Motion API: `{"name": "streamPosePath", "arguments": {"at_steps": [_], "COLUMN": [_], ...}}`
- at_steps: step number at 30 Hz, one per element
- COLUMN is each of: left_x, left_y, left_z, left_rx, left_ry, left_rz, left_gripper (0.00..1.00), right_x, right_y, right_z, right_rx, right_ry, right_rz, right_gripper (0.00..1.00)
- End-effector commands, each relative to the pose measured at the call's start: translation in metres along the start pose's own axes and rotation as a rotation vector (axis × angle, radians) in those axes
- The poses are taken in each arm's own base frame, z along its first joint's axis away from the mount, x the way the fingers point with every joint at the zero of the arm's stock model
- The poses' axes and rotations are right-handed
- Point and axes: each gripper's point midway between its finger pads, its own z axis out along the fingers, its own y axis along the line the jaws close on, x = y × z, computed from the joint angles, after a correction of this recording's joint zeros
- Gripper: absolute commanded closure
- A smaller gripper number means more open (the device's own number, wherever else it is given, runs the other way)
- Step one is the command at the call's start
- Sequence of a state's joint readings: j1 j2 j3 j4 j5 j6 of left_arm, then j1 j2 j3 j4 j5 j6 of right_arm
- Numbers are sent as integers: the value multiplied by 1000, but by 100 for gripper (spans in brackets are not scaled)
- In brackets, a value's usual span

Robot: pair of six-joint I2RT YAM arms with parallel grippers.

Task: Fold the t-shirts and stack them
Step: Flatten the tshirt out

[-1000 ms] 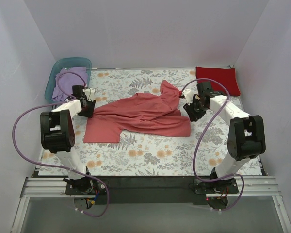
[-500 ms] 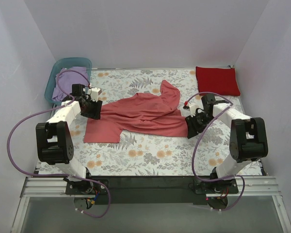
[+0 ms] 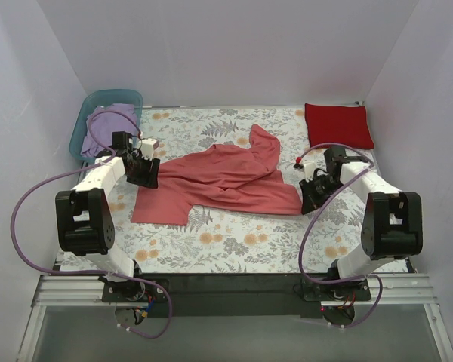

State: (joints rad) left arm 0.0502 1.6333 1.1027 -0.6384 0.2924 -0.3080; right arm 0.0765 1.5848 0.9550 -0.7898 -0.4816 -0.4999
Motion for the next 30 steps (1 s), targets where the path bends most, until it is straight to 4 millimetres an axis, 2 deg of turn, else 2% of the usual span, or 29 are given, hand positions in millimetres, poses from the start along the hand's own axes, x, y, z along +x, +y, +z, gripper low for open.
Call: {"name": "streamPosePath", "arguments": {"at_steps": [1,3,5,7,8,11,12,13,15,16,19,24,30], "left_x": [-10,-7,-6,-9,-2,5,6,6,6,5,4,5,8], "left_y": [-10,-16,-22,-31,-37,-52,-53,-54,-58,-60,-61,-57,-56], "left_z": [-17,-16,-19,-25,-29,-37,-38,-39,-41,-42,-44,-43,-45], "left_rx": [37,67,97,145,181,265,273,279,302,311,318,298,281], "left_ry": [-41,-33,-24,-36,-8,24,26,25,23,22,29,38,40], "left_rz": [34,31,32,48,69,79,87,87,89,84,73,76,81], "left_gripper": [49,48,47,42,33,27,27,27,27,27,27,27,27], "right_x": [-4,-7,-6,-17,-20,-28,-30,-22,-24,-16,-15,-23,-13], "right_y": [-5,-10,-16,-14,-11,2,13,12,20,17,12,3,-2], "right_z": [-32,-36,-38,-47,-50,-48,-40,-34,-18,-10,5,17,31], "right_rx": [58,78,100,111,108,152,155,192,209,215,240,266,248], "right_ry": [4,19,36,-10,-26,-43,-23,11,32,66,109,122,163], "right_rz": [-53,-59,-84,-167,-196,-349,-416,-450,-533,-540,-582,-624,-633], "right_gripper": [86,64,54,53,53,58,60,62,63,63,58,52,51]}}
